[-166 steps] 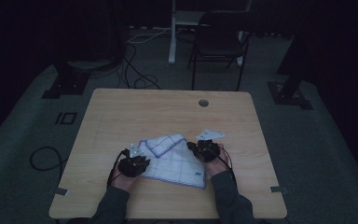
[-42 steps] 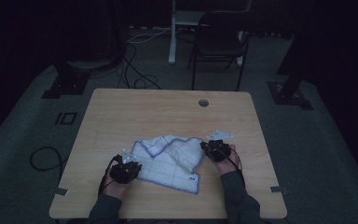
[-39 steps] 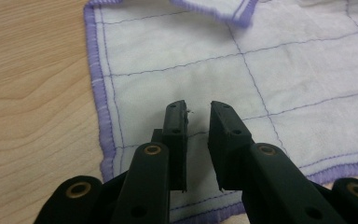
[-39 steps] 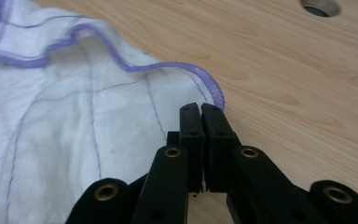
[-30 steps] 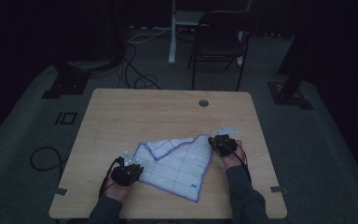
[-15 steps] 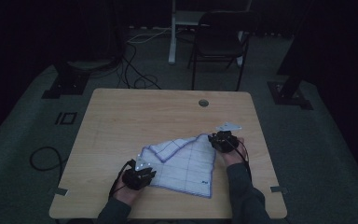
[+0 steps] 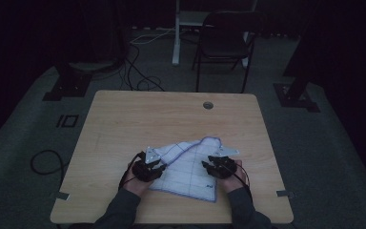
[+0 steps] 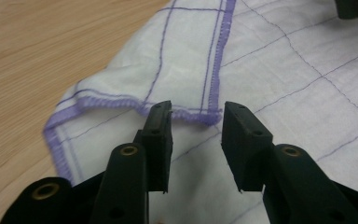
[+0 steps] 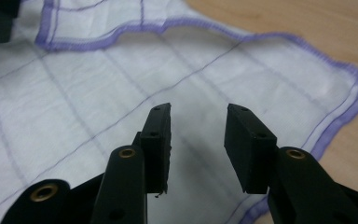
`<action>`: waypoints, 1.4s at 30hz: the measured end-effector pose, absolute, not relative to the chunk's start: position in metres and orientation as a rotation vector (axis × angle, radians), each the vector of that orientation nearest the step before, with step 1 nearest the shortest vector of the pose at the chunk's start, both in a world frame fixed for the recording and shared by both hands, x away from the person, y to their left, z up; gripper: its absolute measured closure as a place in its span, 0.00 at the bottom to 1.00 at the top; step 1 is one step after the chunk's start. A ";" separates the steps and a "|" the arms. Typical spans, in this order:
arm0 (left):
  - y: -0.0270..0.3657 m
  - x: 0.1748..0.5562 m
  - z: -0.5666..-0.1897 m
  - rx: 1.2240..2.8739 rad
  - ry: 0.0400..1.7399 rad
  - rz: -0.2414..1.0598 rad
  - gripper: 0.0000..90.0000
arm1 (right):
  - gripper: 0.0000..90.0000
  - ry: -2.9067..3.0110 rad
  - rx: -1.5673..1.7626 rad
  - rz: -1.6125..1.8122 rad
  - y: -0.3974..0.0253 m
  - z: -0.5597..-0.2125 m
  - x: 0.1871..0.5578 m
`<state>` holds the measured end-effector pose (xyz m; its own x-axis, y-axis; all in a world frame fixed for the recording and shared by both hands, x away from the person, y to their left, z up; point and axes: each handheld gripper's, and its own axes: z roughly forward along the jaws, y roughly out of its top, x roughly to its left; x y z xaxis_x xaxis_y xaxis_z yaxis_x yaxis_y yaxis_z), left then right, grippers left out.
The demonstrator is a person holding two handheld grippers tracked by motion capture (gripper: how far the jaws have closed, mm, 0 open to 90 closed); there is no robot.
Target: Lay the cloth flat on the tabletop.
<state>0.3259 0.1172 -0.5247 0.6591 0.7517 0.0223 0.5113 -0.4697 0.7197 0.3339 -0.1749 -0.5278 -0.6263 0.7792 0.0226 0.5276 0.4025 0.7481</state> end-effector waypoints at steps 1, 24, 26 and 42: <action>0.115 0.327 -0.526 2.180 0.974 0.443 0.69 | 0.68 2.337 1.126 1.063 -0.175 -0.528 0.332; 0.113 0.354 -0.525 2.149 1.059 0.479 0.95 | 0.68 2.382 1.150 1.049 -0.179 -0.541 0.323; 0.115 0.357 -0.523 2.143 1.062 0.483 0.96 | 0.68 2.382 1.153 1.055 -0.180 -0.541 0.324; 0.133 0.387 -0.504 2.043 1.126 0.502 0.96 | 0.69 2.380 1.130 1.040 -0.181 -0.542 0.326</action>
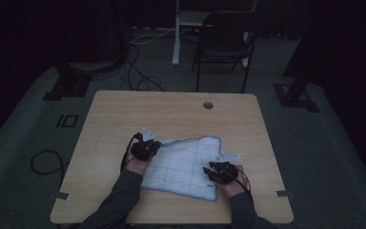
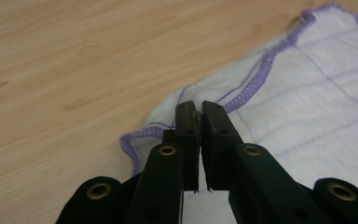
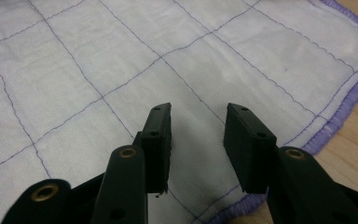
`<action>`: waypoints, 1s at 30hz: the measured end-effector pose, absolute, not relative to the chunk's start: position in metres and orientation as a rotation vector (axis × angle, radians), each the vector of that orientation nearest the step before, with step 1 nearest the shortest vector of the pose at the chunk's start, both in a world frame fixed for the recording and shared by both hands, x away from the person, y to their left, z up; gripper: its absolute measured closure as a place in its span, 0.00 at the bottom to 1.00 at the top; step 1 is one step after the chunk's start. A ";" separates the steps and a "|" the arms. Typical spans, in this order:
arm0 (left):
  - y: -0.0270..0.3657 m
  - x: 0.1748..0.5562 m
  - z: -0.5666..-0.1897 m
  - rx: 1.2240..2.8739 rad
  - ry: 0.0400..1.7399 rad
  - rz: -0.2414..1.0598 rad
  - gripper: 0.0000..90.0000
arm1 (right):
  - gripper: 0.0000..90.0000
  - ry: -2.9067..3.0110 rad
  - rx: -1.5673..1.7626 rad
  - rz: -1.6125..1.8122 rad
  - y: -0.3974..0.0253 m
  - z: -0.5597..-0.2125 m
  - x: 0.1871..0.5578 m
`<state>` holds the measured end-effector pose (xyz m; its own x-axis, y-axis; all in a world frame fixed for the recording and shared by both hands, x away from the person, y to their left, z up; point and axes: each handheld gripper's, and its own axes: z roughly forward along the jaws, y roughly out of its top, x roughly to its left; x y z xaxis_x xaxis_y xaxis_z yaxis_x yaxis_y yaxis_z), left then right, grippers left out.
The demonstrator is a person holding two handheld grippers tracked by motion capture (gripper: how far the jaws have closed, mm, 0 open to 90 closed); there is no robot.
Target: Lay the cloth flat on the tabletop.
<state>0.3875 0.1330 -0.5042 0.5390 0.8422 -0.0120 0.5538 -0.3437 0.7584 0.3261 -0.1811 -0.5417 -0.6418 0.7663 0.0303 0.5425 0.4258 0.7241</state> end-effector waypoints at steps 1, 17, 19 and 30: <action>0.134 0.390 -0.503 2.038 1.131 0.503 0.96 | 0.69 2.380 1.130 1.041 -0.181 -0.542 0.326; 0.143 0.430 -0.502 2.026 1.208 0.494 0.96 | 0.67 2.371 1.155 1.042 -0.187 -0.542 0.330; 0.144 0.434 -0.504 2.027 1.219 0.488 0.95 | 0.67 2.368 1.155 1.040 -0.187 -0.542 0.330; 0.160 0.441 -0.515 2.012 1.298 0.476 0.92 | 0.64 2.344 1.158 1.001 -0.191 -0.542 0.332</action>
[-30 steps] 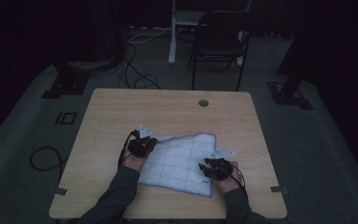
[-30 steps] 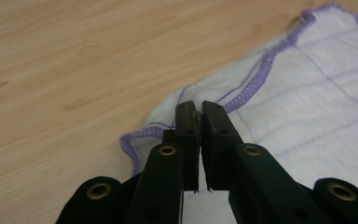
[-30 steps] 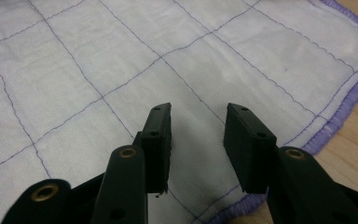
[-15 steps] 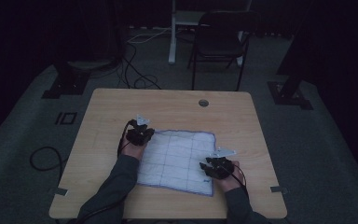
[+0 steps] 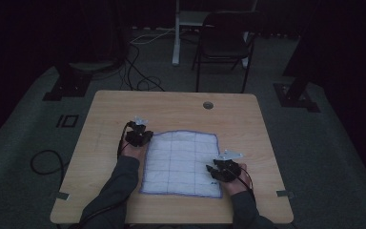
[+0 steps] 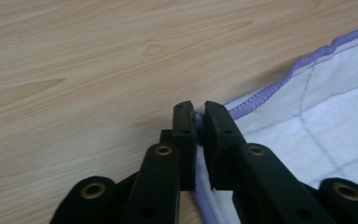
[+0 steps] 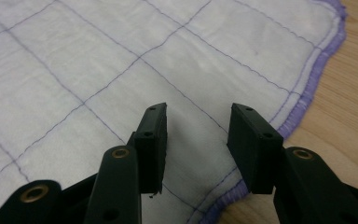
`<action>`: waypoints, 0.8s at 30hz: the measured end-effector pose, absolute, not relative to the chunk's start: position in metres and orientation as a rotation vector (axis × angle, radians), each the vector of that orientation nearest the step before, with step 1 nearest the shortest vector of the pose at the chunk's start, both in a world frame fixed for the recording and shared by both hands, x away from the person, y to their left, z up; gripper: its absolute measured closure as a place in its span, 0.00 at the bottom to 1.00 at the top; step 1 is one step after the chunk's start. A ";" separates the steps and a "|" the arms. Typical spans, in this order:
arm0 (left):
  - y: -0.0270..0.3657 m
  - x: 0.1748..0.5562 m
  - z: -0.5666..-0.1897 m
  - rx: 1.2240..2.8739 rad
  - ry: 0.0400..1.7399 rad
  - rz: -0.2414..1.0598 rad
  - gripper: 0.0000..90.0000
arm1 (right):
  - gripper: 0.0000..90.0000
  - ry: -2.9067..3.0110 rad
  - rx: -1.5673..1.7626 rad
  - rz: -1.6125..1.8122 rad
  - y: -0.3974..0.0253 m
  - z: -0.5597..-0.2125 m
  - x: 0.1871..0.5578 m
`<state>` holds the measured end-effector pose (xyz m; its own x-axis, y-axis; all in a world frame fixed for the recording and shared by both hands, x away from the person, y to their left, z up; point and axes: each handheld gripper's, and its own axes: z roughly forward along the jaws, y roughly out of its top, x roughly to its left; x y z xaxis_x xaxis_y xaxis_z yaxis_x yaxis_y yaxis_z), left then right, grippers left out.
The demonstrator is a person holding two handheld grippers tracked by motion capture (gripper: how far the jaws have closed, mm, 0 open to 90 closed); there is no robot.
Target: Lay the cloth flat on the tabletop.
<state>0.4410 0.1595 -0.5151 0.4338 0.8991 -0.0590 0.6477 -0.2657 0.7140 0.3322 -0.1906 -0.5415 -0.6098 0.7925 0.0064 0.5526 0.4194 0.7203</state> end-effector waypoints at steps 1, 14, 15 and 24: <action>0.163 0.441 -0.515 2.013 1.316 0.495 0.91 | 0.63 2.341 1.157 0.997 -0.191 -0.542 0.333; 0.175 0.409 -0.514 1.975 1.301 0.479 0.85 | 0.62 2.308 1.173 0.978 -0.196 -0.542 0.341; 0.174 0.405 -0.514 1.975 1.294 0.475 0.84 | 0.62 2.307 1.176 0.978 -0.196 -0.542 0.340; 0.167 0.372 -0.519 2.011 1.231 0.461 0.74 | 0.62 2.299 1.186 0.977 -0.196 -0.542 0.339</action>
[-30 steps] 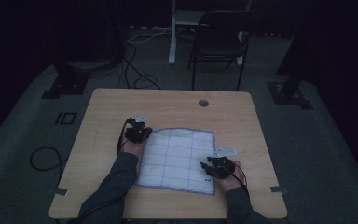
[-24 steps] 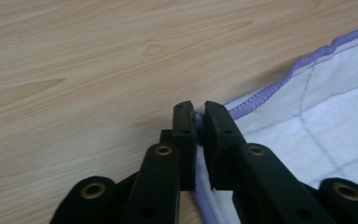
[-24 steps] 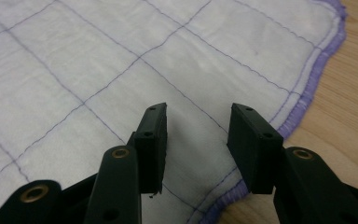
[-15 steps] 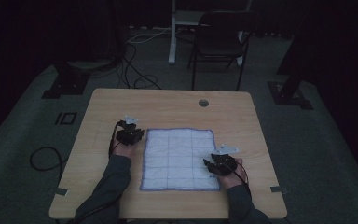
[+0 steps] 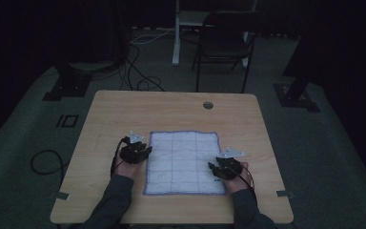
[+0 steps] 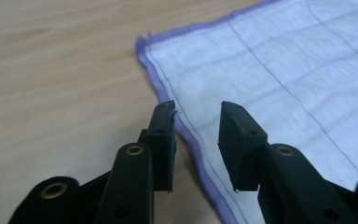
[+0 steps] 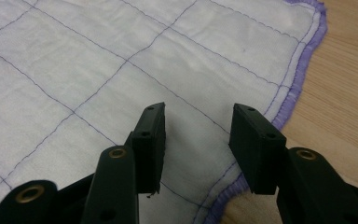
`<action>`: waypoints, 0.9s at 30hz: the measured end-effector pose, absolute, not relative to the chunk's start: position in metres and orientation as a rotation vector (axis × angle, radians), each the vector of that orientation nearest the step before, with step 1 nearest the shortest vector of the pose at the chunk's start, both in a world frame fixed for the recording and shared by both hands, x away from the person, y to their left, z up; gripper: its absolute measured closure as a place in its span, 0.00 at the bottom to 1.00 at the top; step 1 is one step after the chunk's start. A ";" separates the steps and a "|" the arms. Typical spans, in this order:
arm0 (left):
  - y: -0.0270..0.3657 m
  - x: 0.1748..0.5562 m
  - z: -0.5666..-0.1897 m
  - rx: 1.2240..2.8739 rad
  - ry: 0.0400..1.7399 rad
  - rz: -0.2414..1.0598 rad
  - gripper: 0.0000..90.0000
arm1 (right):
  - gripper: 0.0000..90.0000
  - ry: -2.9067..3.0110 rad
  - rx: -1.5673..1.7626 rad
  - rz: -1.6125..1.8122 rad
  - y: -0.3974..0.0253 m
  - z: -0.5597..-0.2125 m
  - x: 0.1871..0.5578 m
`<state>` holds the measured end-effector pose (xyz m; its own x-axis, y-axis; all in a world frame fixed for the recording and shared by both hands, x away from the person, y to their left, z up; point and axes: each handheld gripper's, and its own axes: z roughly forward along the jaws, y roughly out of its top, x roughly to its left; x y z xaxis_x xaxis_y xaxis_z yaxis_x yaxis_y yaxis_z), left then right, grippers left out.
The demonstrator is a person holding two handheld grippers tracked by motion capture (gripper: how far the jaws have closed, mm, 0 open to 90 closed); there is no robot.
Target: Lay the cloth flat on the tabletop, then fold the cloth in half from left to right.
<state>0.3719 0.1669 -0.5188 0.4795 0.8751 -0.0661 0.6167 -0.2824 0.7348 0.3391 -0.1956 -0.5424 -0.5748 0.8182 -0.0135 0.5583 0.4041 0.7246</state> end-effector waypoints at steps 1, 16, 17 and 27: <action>0.167 0.369 -0.519 2.004 1.236 0.456 0.73 | 0.62 2.298 1.187 0.977 -0.196 -0.542 0.339; 0.168 0.336 -0.526 1.958 1.266 0.421 0.67 | 0.62 2.292 1.192 0.982 -0.195 -0.543 0.337; 0.167 0.336 -0.526 1.961 1.265 0.426 0.66 | 0.62 2.292 1.190 0.981 -0.195 -0.543 0.337; 0.166 0.339 -0.534 1.954 1.309 0.428 0.63 | 0.62 2.292 1.190 0.981 -0.195 -0.543 0.337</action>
<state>0.3388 0.1659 -0.5340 0.4256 0.8968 -0.1209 0.6525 -0.2116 0.7276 0.3369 -0.1954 -0.5429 -0.5712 0.8207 -0.0117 0.5581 0.3988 0.7277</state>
